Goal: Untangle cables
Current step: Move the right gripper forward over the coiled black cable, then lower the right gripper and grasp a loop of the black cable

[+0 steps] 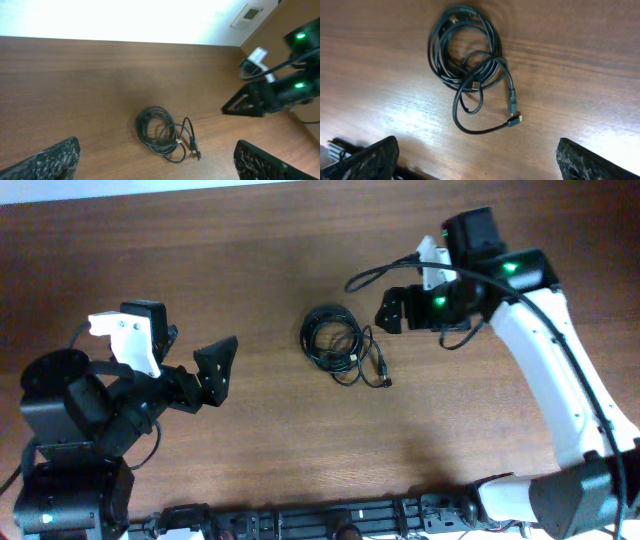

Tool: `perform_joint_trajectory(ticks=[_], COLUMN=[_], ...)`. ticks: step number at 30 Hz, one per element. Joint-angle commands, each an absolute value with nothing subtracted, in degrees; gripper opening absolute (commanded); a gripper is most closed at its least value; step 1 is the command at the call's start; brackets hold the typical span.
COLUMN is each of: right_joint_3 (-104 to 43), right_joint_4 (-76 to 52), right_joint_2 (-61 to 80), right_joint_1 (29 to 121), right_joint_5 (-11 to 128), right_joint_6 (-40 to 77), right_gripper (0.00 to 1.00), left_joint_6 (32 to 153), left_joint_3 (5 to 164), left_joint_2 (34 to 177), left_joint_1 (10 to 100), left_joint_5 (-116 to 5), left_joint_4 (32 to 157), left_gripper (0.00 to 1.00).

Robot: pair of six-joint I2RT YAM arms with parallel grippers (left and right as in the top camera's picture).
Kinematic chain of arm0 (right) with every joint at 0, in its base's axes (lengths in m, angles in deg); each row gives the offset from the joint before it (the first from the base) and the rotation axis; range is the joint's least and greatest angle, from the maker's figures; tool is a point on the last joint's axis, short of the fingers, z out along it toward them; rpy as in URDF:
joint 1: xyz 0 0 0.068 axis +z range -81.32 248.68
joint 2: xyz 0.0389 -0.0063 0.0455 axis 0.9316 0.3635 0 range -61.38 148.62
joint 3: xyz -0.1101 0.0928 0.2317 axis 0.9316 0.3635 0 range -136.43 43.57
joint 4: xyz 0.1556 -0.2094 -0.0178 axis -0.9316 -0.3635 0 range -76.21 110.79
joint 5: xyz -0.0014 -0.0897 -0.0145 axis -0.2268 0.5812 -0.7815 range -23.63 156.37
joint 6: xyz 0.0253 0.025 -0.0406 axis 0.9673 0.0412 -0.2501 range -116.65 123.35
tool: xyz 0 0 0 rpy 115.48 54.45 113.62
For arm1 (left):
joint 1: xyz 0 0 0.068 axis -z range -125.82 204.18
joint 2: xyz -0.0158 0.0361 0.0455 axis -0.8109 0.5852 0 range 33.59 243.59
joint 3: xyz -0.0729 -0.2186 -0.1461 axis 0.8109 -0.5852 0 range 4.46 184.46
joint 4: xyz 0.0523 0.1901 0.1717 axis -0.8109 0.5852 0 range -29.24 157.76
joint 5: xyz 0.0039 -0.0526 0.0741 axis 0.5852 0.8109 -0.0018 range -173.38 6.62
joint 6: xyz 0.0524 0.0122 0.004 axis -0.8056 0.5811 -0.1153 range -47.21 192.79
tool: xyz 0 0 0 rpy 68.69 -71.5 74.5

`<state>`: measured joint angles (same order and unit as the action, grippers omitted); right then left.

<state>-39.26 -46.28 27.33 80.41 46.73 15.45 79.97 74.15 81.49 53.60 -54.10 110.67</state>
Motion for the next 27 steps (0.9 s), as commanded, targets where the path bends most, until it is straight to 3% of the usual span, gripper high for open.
perform_joint_trajectory(ticks=[1,10,20,27], right_joint_3=[-39.7,-39.5,-34.9,-34.7], right_joint_4=[-45.8,-44.8,-40.9,-38.3], right_joint_2=[29.6,31.8,35.7,41.0], right_joint_1=[83.9,88.7,90.3,93.7], right_joint_5=[52.2,61.2,64.0,63.6], right_joint_6=[23.8,37.0,40.5,40.5], right_gripper=[1.00,1.00,1.00,0.86], left_joint_6=[81.1,81.1,81.1,81.1], left_joint_3=[75.1,75.1,75.1,75.1], left_joint_2=[81.3,81.3,81.3,81.3], left_joint_1=[53.4,53.4,53.4,53.4], left_joint_5=[-51.5,-51.2,-51.2,-51.2], left_joint_4=[110.5,110.5,109.8,108.1], left_gripper=[0.99,0.99,0.99,0.99])
